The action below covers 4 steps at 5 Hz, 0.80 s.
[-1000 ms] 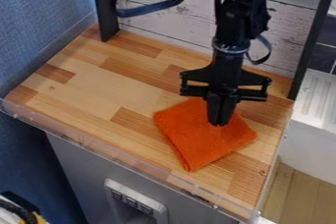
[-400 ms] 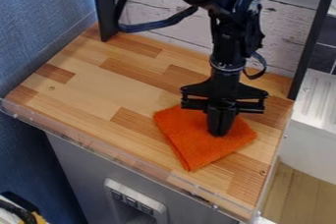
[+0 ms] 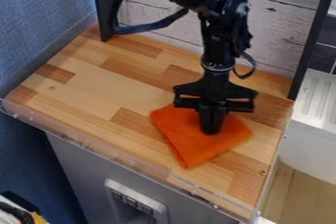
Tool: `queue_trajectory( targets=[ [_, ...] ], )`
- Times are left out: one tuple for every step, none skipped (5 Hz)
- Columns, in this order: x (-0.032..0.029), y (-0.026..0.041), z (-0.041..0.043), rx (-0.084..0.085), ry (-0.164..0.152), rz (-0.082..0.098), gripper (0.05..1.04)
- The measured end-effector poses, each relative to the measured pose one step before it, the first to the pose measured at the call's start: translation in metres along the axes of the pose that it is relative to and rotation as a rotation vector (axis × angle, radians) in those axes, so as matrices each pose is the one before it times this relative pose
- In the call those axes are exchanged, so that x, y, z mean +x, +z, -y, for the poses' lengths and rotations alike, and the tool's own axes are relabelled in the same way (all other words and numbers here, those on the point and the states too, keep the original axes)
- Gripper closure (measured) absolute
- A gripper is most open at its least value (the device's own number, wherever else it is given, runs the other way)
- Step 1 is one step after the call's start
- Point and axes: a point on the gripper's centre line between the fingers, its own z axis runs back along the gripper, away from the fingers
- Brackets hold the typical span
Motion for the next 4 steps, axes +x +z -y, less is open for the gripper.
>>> queue_trajectory(
  targets=[
    [0.01494, 0.00169, -0.01752, -0.0003, -0.0564, 0.004, 1.021],
    [0.01095, 0.00457, -0.01945, 0.001, -0.0677, -0.0023, 1.021],
    [0.01164, -0.00139, -0.0192, 0.0001, -0.0697, -0.0072, 1.021],
    [0.01059, 0.00236, -0.0175, -0.004, -0.0527, -0.0011, 1.021]
  ],
)
